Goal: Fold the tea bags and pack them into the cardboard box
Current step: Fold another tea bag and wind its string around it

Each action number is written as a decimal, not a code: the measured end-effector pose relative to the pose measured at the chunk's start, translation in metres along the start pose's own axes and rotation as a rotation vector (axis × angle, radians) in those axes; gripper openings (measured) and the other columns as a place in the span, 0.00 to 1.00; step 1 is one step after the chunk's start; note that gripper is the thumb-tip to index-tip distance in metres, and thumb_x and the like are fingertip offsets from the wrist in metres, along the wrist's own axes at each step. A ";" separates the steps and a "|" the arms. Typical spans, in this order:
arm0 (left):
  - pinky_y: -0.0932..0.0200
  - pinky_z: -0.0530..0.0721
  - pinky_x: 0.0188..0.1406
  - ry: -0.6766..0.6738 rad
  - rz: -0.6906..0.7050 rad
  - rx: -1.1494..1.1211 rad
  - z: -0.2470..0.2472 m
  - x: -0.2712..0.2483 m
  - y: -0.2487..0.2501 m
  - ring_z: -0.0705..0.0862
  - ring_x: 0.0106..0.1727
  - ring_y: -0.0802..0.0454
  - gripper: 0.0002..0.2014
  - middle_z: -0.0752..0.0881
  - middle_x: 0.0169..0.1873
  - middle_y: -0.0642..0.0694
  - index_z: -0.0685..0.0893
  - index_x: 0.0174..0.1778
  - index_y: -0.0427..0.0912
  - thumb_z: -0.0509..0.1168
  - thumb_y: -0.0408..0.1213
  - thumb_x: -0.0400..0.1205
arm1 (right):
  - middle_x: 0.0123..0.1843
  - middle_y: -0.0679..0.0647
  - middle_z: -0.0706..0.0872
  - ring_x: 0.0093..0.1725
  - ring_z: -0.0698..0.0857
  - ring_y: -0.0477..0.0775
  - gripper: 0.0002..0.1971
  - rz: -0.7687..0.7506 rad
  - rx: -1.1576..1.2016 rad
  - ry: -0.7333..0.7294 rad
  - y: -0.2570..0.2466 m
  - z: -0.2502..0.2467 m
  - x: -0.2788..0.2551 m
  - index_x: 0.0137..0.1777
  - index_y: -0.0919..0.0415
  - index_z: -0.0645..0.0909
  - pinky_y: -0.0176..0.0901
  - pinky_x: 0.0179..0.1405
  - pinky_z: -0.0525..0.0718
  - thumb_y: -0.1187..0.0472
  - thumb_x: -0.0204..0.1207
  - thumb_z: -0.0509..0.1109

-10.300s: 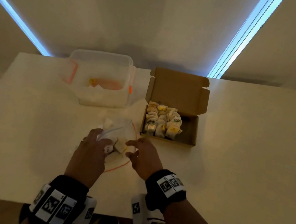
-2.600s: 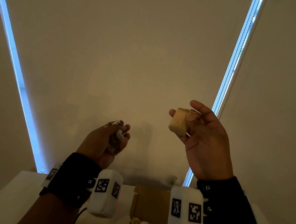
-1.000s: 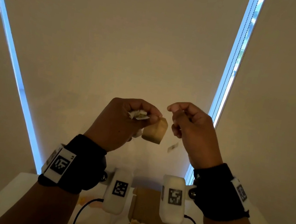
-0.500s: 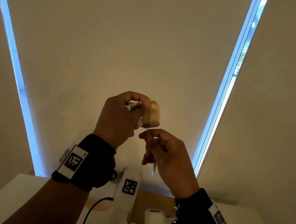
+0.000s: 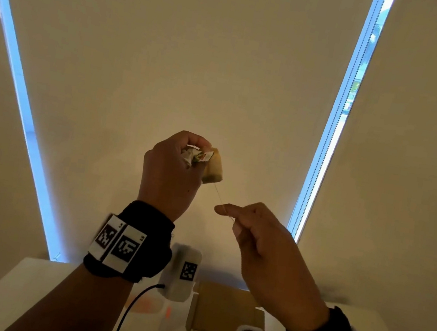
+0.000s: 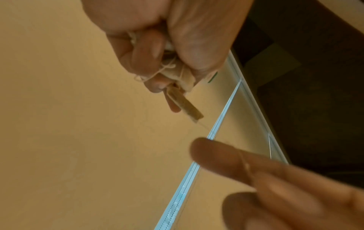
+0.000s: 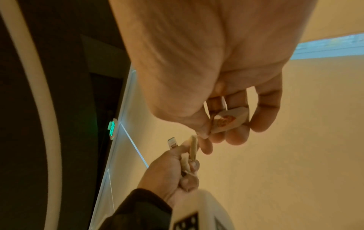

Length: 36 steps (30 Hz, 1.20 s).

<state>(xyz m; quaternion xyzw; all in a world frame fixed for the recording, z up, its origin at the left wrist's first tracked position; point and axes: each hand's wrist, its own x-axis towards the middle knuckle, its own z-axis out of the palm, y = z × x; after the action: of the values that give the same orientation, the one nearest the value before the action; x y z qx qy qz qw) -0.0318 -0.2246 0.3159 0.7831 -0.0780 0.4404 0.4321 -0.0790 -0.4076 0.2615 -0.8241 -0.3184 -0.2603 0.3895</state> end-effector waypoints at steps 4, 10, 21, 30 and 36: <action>0.68 0.81 0.43 -0.013 0.078 0.039 0.002 -0.004 0.005 0.83 0.45 0.75 0.10 0.83 0.39 0.74 0.86 0.45 0.56 0.72 0.33 0.81 | 0.48 0.46 0.84 0.48 0.83 0.45 0.22 -0.066 -0.111 0.048 -0.009 -0.014 0.011 0.67 0.51 0.86 0.27 0.49 0.81 0.75 0.80 0.71; 0.78 0.79 0.39 -0.076 0.143 0.022 0.004 -0.010 0.013 0.85 0.43 0.72 0.11 0.86 0.40 0.67 0.87 0.46 0.54 0.74 0.30 0.79 | 0.45 0.40 0.89 0.47 0.86 0.42 0.14 -0.071 -0.156 0.139 -0.029 -0.036 0.035 0.61 0.46 0.86 0.29 0.52 0.81 0.64 0.80 0.75; 0.66 0.76 0.18 -0.080 -0.163 -0.303 -0.007 -0.003 0.014 0.79 0.22 0.60 0.05 0.86 0.27 0.60 0.92 0.44 0.48 0.72 0.35 0.83 | 0.42 0.39 0.92 0.45 0.90 0.42 0.10 0.273 0.210 -0.109 -0.028 -0.024 0.018 0.53 0.44 0.85 0.32 0.48 0.86 0.63 0.80 0.75; 0.67 0.76 0.19 -0.411 -0.227 -0.401 -0.021 -0.012 0.017 0.83 0.23 0.52 0.07 0.90 0.28 0.41 0.92 0.44 0.37 0.69 0.25 0.83 | 0.32 0.56 0.78 0.32 0.77 0.55 0.11 0.766 0.953 0.082 0.012 -0.049 0.062 0.41 0.63 0.80 0.44 0.34 0.78 0.73 0.80 0.58; 0.73 0.82 0.33 -0.319 -0.054 0.020 -0.007 -0.014 -0.007 0.87 0.43 0.65 0.08 0.90 0.36 0.61 0.92 0.40 0.51 0.75 0.31 0.78 | 0.33 0.54 0.76 0.30 0.78 0.51 0.09 0.488 1.259 0.038 -0.024 -0.063 0.057 0.47 0.63 0.77 0.40 0.31 0.81 0.68 0.84 0.56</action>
<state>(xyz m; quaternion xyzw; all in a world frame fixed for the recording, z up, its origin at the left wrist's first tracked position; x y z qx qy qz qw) -0.0414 -0.2184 0.3027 0.8492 -0.1200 0.2995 0.4180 -0.0699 -0.4286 0.3471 -0.4837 -0.2073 0.0560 0.8485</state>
